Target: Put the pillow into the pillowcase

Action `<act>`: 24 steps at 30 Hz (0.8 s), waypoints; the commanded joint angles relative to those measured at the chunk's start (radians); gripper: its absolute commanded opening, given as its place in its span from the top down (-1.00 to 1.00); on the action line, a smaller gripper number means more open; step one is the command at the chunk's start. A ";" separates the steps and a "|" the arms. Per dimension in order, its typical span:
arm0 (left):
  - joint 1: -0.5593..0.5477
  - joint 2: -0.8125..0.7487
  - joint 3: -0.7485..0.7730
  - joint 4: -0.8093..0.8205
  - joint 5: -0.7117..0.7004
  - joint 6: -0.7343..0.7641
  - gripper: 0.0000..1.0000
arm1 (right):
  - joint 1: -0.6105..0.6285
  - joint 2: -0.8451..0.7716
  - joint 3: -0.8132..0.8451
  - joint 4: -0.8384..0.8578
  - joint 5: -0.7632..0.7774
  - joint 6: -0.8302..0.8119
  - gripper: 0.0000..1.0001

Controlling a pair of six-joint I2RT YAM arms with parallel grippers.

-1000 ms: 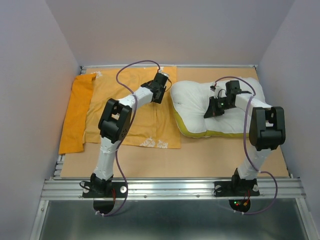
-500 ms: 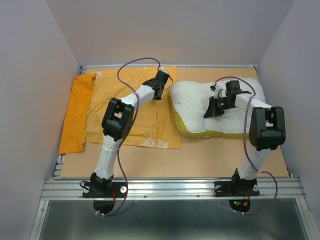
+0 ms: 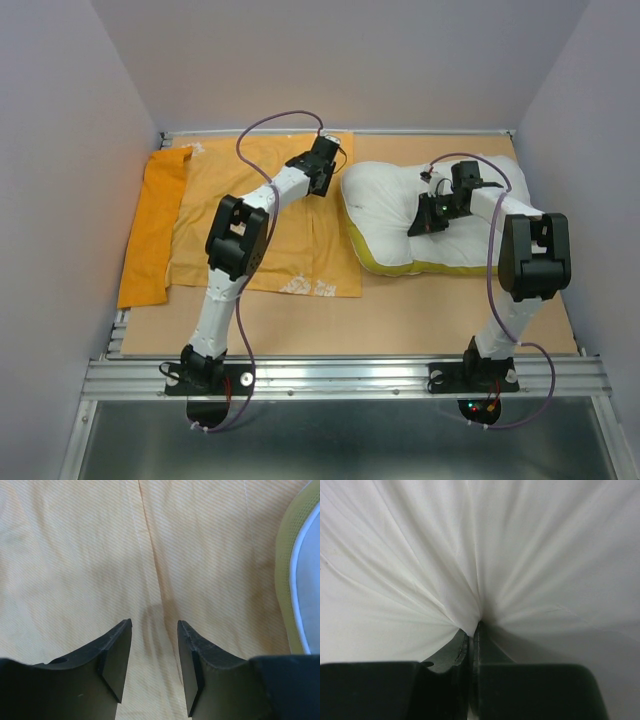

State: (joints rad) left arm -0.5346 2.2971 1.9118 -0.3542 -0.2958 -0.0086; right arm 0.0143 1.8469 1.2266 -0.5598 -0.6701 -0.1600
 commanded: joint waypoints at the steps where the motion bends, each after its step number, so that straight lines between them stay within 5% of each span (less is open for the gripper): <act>1: 0.004 0.027 0.047 -0.005 -0.025 0.002 -0.06 | 0.001 0.011 -0.035 -0.018 0.021 -0.001 0.99; 17: 0.022 0.009 0.053 -0.043 -0.118 0.002 0.17 | 0.000 0.031 -0.021 -0.018 0.004 0.005 0.99; 20: 0.025 -0.010 0.050 -0.057 -0.108 0.025 0.34 | 0.001 0.028 -0.018 -0.018 0.003 0.005 0.99; 24: 0.031 -0.042 0.047 -0.068 -0.054 0.036 0.82 | 0.001 0.006 -0.004 -0.018 -0.011 0.011 0.99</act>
State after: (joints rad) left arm -0.5137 2.3577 1.9266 -0.3939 -0.3691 0.0048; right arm 0.0143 1.8481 1.2266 -0.5598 -0.6781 -0.1600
